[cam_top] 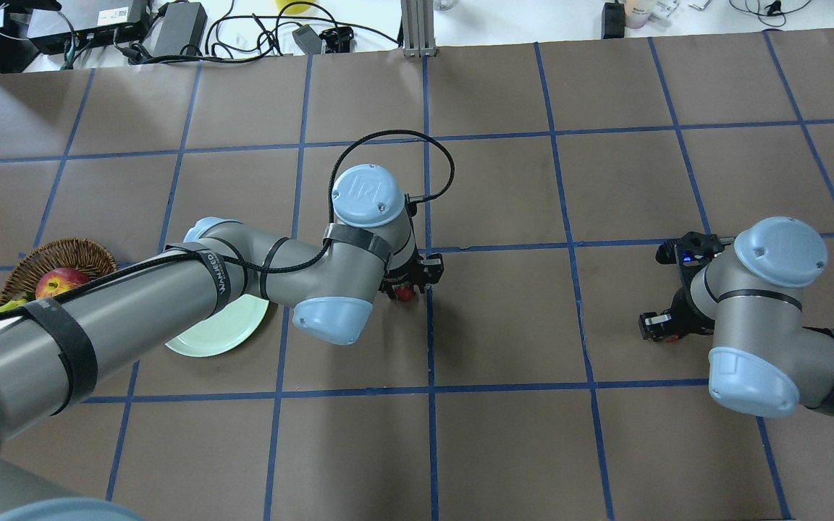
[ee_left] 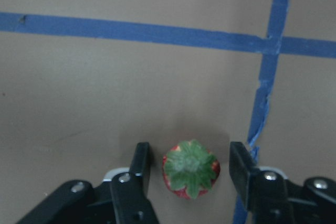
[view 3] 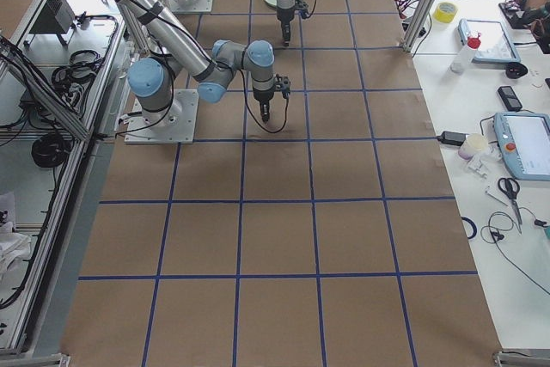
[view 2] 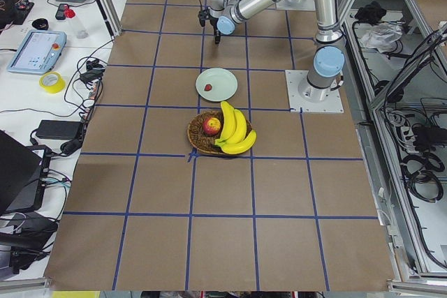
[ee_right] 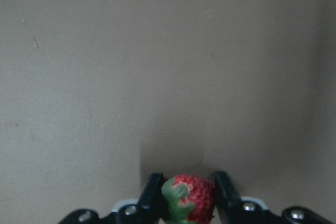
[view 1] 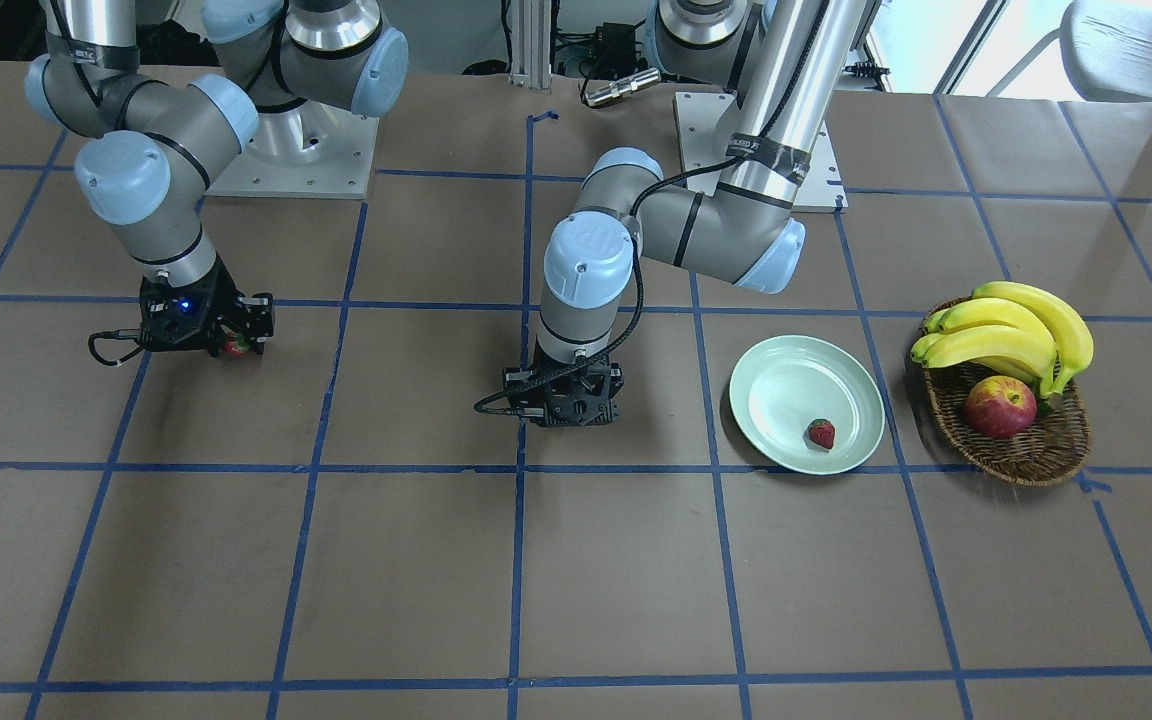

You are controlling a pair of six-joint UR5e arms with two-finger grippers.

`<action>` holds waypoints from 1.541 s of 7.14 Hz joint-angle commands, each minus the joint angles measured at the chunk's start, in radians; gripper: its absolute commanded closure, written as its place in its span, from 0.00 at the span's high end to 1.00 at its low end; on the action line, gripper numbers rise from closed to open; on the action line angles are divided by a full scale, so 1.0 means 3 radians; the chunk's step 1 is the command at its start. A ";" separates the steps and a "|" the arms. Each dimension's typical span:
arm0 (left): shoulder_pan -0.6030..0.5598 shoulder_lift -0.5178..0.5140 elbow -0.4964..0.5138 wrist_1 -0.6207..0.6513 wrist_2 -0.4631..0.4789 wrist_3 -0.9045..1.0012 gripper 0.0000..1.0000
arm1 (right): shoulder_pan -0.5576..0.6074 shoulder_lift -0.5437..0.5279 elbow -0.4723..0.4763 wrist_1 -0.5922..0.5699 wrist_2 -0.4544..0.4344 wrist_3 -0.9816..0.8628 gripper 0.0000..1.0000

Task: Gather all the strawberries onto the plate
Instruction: 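Release the strawberry onto the plate with left gripper while right sets its strawberry mid-table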

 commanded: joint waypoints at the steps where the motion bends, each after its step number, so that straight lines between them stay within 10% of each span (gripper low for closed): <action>1: -0.0005 0.0080 0.0011 -0.0006 0.0022 0.0073 0.10 | 0.0040 -0.0021 -0.0112 0.0030 0.0029 0.0202 0.11; 5: 0.0815 0.0575 0.0298 -0.0986 0.0308 0.1423 0.00 | 0.1115 0.0152 -0.0725 0.0321 0.0187 0.1645 0.14; 11: 0.2050 0.0715 -0.0478 -0.0668 0.0272 0.2656 0.00 | 0.2728 0.1332 -0.2141 0.0265 0.0454 0.3536 0.16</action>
